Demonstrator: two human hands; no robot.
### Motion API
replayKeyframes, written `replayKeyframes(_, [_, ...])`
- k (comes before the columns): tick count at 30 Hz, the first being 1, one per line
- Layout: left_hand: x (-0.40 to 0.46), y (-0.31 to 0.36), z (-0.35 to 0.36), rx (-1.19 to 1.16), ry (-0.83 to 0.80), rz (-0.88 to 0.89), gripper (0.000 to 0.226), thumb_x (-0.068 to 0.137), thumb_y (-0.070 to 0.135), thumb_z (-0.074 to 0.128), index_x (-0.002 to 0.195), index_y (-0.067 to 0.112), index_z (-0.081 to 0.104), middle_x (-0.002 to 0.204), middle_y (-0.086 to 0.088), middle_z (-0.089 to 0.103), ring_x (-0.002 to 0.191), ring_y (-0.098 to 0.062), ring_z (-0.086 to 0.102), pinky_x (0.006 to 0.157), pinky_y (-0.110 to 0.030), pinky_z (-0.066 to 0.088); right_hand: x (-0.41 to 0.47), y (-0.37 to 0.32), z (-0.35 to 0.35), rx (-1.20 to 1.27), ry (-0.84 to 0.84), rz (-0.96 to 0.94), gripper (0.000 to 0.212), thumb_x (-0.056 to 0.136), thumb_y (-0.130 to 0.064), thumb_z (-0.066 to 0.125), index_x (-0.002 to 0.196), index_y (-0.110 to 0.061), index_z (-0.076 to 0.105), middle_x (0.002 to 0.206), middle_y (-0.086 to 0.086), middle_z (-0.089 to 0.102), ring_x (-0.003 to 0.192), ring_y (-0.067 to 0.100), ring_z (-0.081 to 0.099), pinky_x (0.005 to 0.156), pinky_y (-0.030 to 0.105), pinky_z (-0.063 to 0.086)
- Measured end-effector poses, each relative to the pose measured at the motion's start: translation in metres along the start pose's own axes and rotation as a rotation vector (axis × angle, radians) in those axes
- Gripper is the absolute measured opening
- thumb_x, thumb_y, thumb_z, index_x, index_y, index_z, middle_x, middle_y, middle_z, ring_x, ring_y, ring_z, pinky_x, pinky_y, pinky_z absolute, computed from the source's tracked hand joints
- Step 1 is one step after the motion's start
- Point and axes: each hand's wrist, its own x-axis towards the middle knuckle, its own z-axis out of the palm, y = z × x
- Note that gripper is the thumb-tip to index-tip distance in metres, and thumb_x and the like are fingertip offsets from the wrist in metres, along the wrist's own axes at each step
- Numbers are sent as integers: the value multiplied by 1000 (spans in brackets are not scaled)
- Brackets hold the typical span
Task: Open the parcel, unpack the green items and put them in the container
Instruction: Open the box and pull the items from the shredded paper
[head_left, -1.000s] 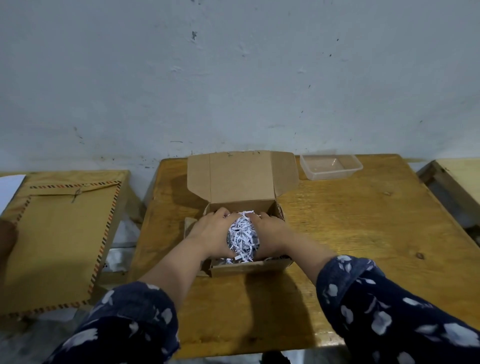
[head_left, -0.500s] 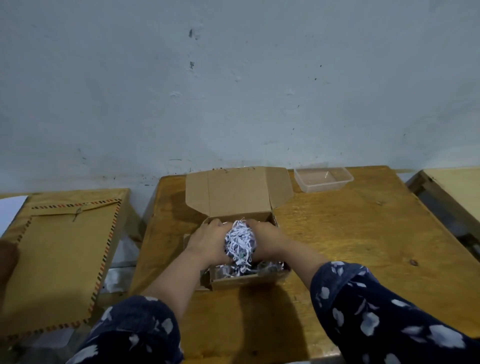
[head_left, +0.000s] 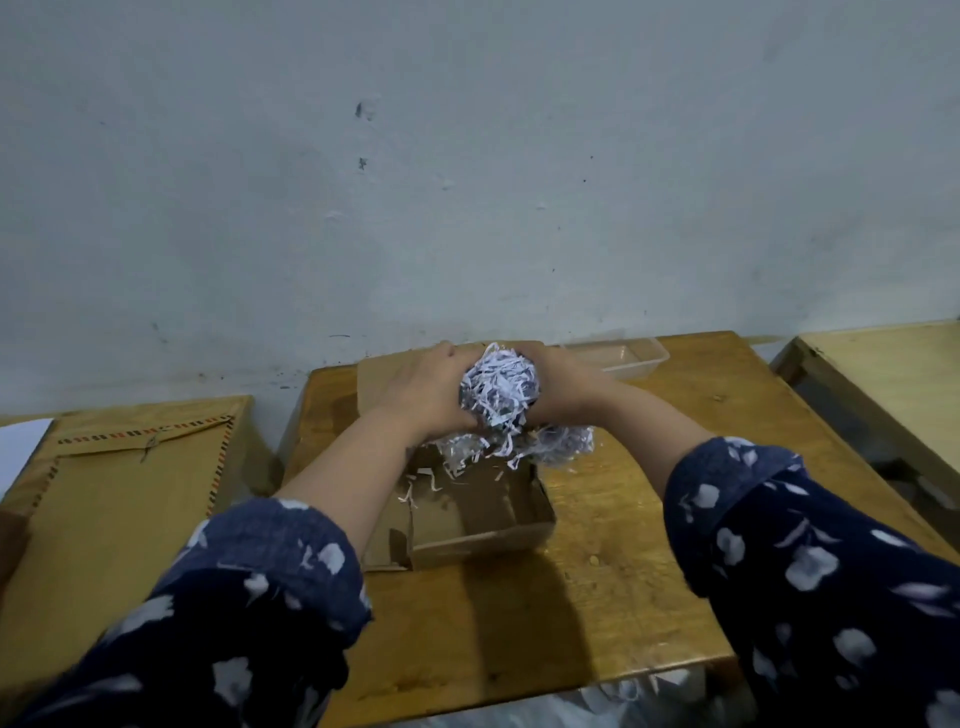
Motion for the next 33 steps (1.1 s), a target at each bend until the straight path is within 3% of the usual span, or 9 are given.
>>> replayKeyframes(6, [38, 71, 33, -47, -20, 106, 89, 63, 32, 85, 141, 31, 40, 122, -5, 49, 113, -26, 50, 95, -40, 45, -35, 67, -35, 17, 11, 149, 67, 69, -11, 76, 130, -15, 47, 111, 1, 63, 88, 17, 62, 69, 28, 56])
replayKeyframes(9, [50, 104, 71, -62, -104, 126, 92, 66, 30, 83, 145, 30, 35, 125, -7, 48, 116, -27, 48, 98, -40, 43, -57, 106, -35, 62, -20, 217, 64, 70, -11, 77, 127, -14, 49, 105, -4, 59, 90, 14, 58, 81, 28, 51])
replayKeyframes(12, [51, 126, 110, -91, -215, 102, 90, 66, 32, 82, 143, 32, 36, 126, -6, 47, 117, -28, 48, 100, -43, 42, -73, 148, -18, 105, -94, 287, 71, 70, -15, 79, 132, -17, 45, 118, 0, 60, 100, 15, 56, 86, 26, 48])
replayKeyframes(17, [55, 136, 159, -76, -323, 14, 92, 69, 33, 83, 147, 29, 32, 132, -5, 45, 124, -27, 45, 102, -41, 40, -76, 205, 21, 127, -157, 284, 84, 68, -18, 81, 139, -24, 36, 127, 2, 57, 113, 21, 56, 93, 34, 50])
replayKeyframes(22, [55, 131, 165, -47, -258, -38, 83, 79, 31, 75, 148, 31, 29, 151, 1, 35, 138, -22, 32, 113, -41, 29, -69, 230, 23, 169, -102, 251, 102, 68, -11, 80, 148, -32, 20, 149, 2, 25, 93, 15, 58, 76, 23, 50])
replayKeyframes(23, [54, 131, 164, -33, -241, -52, 82, 79, 34, 74, 147, 33, 29, 153, 3, 33, 139, -21, 30, 114, -43, 25, -68, 233, 19, 173, -117, 246, 104, 67, -15, 82, 148, -32, 20, 152, 3, 20, 96, 15, 57, 80, 23, 50])
replayKeyframes(25, [52, 133, 159, -38, -212, -68, 82, 78, 35, 75, 146, 39, 30, 154, 8, 31, 140, -18, 29, 114, -45, 21, -66, 236, 10, 160, -178, 235, 105, 64, -26, 85, 147, -34, 22, 154, 2, 18, 123, 24, 45, 102, 34, 42])
replayKeyframes(28, [53, 140, 150, -105, -214, -52, 84, 75, 33, 77, 145, 41, 31, 155, 11, 28, 141, -15, 27, 114, -48, 19, -66, 236, -7, 47, -233, 185, 91, 66, -39, 82, 142, -38, 32, 152, 1, 28, 141, 29, 20, 115, 50, 22])
replayKeyframes(33, [48, 158, 142, -222, -131, -23, 52, 81, 19, 62, 128, 36, 49, 145, 10, 40, 137, -15, 32, 115, -52, 23, -68, 227, -14, 130, -4, 93, 37, 85, -25, 60, 121, -33, 58, 139, -1, 49, 135, 23, 30, 114, 49, 23])
